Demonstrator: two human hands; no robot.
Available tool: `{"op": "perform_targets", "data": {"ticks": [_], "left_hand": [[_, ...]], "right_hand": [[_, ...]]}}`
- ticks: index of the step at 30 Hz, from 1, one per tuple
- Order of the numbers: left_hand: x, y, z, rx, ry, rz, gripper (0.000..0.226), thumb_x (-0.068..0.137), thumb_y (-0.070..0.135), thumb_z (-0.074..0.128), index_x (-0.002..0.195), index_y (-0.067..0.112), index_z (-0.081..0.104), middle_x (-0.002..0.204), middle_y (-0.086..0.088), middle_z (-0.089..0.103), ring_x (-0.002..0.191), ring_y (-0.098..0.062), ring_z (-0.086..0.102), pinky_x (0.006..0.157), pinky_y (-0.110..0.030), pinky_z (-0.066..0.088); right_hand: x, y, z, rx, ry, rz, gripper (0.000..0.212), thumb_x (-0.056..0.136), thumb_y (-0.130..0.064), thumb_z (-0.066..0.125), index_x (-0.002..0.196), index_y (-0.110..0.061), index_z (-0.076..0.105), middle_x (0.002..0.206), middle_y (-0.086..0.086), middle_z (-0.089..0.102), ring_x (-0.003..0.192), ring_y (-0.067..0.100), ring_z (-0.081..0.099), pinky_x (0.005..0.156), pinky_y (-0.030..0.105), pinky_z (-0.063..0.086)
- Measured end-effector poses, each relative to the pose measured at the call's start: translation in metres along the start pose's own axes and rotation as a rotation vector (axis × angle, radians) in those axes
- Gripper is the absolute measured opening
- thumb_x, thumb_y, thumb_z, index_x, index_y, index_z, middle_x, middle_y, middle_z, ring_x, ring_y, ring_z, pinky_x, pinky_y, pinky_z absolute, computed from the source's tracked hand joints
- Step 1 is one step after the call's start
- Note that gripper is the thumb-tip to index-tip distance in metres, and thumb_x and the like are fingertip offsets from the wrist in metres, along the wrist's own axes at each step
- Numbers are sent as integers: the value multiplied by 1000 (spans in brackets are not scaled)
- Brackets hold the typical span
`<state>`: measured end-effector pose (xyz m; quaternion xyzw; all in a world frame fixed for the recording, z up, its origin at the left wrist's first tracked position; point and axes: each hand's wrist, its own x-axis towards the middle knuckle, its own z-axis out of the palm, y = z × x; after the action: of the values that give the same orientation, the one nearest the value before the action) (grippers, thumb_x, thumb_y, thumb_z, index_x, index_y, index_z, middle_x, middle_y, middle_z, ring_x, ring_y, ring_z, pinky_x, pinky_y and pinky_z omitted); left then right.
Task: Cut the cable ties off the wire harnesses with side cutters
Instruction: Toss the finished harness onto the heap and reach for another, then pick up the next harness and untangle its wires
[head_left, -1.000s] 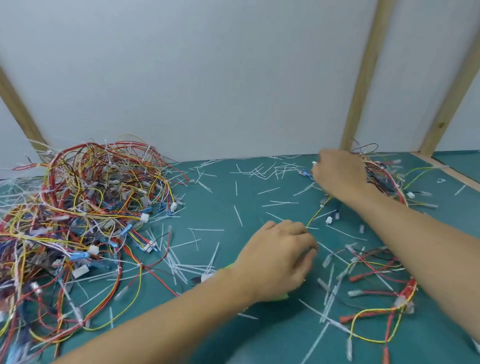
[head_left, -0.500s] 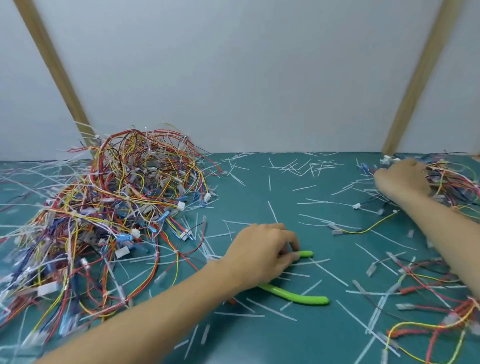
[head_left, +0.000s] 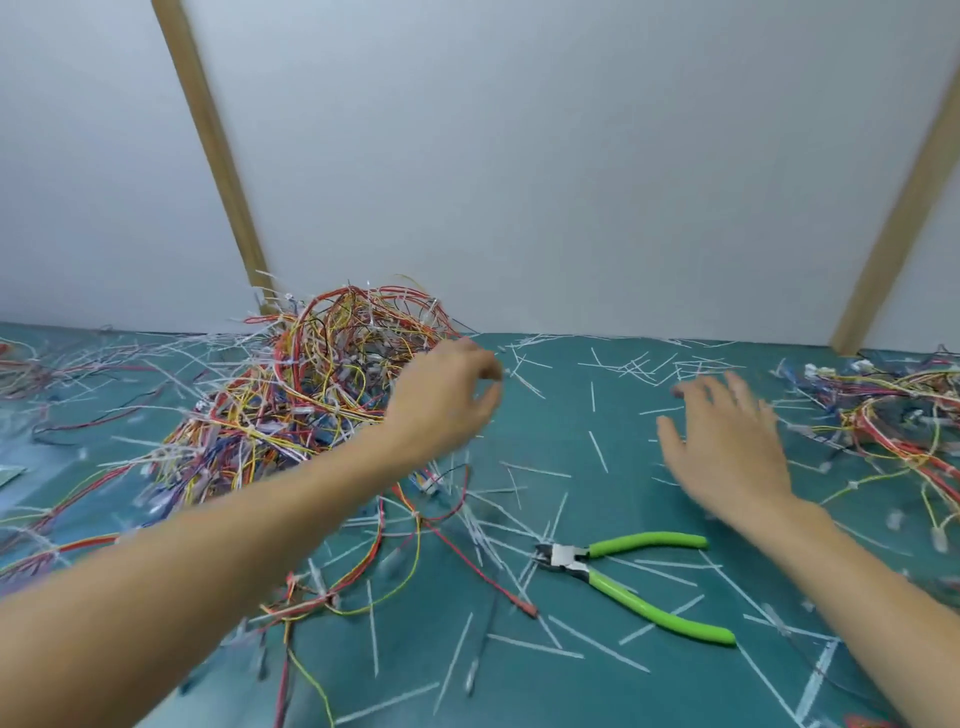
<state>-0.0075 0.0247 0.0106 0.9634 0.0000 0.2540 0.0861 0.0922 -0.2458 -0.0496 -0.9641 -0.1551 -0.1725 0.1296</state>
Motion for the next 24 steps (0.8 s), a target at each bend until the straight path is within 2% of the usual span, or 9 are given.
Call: {"op": "perform_targets", "data": {"ticks": [2, 6, 10, 12, 14, 17, 19, 21, 24], "left_hand": [[21, -44, -27, 151, 101, -104, 26, 93, 27, 57, 116, 21, 68, 115, -5, 63, 111, -26, 56, 93, -43, 46], [49, -116, -71, 441, 143, -301, 40, 95, 28, 54, 130, 10, 57, 128, -16, 58, 119, -35, 53, 98, -51, 44], [58, -140, -89, 362, 5, -545, 43, 99, 45, 52, 101, 7, 71, 83, -10, 71, 79, -29, 67, 78, -40, 54], [65, -134, -85, 286, 7, -567, 44, 96, 47, 56, 79, 9, 70, 66, -5, 66, 66, -24, 61, 71, -34, 46], [76, -116, -84, 100, 49, -646, 40, 96, 40, 53, 72, 8, 57, 60, -5, 53, 58, -24, 50, 61, -30, 35], [97, -90, -93, -192, 391, -741, 38, 99, 32, 37, 91, 1, 58, 86, -12, 62, 77, -31, 55, 65, -36, 38], [96, -73, -97, -218, 603, -614, 34, 98, 26, 32, 107, 8, 59, 101, -8, 68, 89, -29, 58, 73, -38, 40], [84, -59, -87, -107, 423, -333, 27, 96, 18, 36, 113, 19, 57, 105, -8, 69, 91, -29, 59, 76, -39, 44], [60, -43, -57, 254, -305, 8, 32, 97, 9, 40, 118, 25, 60, 117, -6, 66, 99, -27, 60, 80, -36, 47]], "right_hand": [[-9, -6, 10, 147, 68, -39, 36, 99, -25, 56, 130, -10, 61, 134, 11, 61, 133, 33, 45, 106, 49, 37], [-12, -2, 23, 264, 124, 14, 25, 99, -21, 58, 121, -12, 65, 122, 8, 67, 119, 33, 51, 98, 47, 41], [-9, 2, 22, 378, 140, 96, 19, 99, -20, 56, 114, -12, 66, 116, 7, 69, 115, 31, 52, 99, 47, 43], [-9, 1, 21, 392, 153, 101, 18, 99, -19, 56, 112, -11, 66, 114, 7, 69, 113, 31, 52, 99, 46, 43], [-10, 0, 19, 383, 163, 86, 16, 100, -18, 56, 110, -12, 66, 112, 6, 70, 112, 30, 53, 97, 47, 45], [-13, -1, 18, 406, 199, 67, 12, 99, -15, 56, 105, -13, 66, 107, 4, 70, 107, 29, 53, 93, 47, 46], [-13, 1, 17, 455, 238, 74, 11, 99, -13, 56, 102, -14, 66, 104, 2, 70, 104, 27, 53, 91, 46, 45], [-13, 3, 17, 505, 251, 93, 12, 99, -12, 54, 101, -16, 66, 102, -1, 69, 102, 24, 52, 89, 43, 45], [-14, 4, 16, 543, 265, 105, 14, 99, -12, 54, 100, -20, 66, 98, -7, 66, 100, 23, 53, 83, 37, 42]]}}
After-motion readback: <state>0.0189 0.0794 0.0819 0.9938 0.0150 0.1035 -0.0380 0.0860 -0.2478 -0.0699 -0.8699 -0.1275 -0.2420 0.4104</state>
